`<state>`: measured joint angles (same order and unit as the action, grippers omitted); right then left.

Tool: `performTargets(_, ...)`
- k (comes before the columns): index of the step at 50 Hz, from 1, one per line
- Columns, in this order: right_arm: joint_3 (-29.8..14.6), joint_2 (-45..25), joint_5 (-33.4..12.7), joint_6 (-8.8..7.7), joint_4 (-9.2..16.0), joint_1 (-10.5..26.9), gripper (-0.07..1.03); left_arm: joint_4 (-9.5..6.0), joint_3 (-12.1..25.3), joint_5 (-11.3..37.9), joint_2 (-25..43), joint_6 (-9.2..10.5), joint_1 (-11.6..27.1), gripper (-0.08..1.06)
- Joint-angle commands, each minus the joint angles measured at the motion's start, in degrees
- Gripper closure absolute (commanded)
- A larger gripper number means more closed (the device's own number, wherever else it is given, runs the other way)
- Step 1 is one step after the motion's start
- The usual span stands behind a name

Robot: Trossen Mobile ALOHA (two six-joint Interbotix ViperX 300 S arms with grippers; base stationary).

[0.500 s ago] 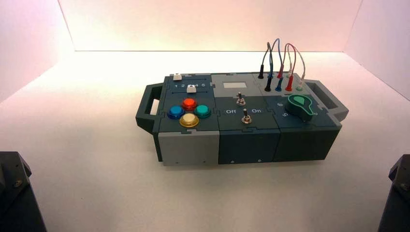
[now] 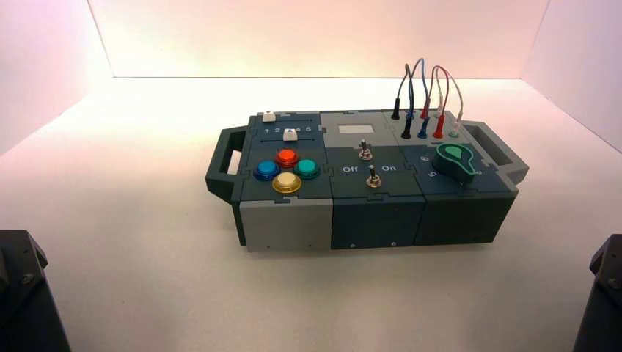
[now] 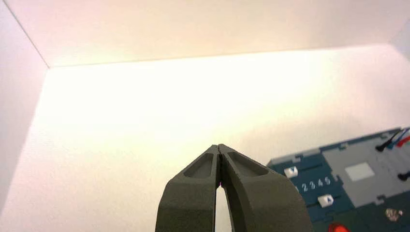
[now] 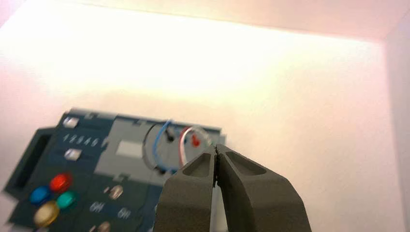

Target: Rotate the box counterclockwise.

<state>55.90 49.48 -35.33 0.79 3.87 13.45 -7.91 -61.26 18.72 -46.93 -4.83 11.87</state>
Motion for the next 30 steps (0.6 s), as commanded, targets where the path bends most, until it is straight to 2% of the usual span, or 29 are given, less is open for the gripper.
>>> performTargets(1,-6.1,-3.3,-8.6,0.26,4.0,2.5,0.99,-0.09,5.4,1.2,7.1,0.0,2.9,1.01)
performTargets(7,-7.8,-7.4,-15.9,0.26,9.2,6.5,0.99,0.18,10.5,2.6,15.2,-0.53,6.6,1.01)
performTargets(12,-7.1,-9.8,-17.9,0.88,13.2,10.1,0.99,0.18,14.4,3.3,20.7,-0.62,8.7,1.01)
performTargets(19,-5.3,-11.2,-17.5,1.14,17.3,12.8,0.99,0.18,19.2,3.7,26.4,-1.14,9.8,1.01)
performTargets(30,-0.5,-11.4,-14.9,1.49,21.6,12.9,0.99,0.18,22.8,2.0,31.2,-3.16,9.7,1.01)
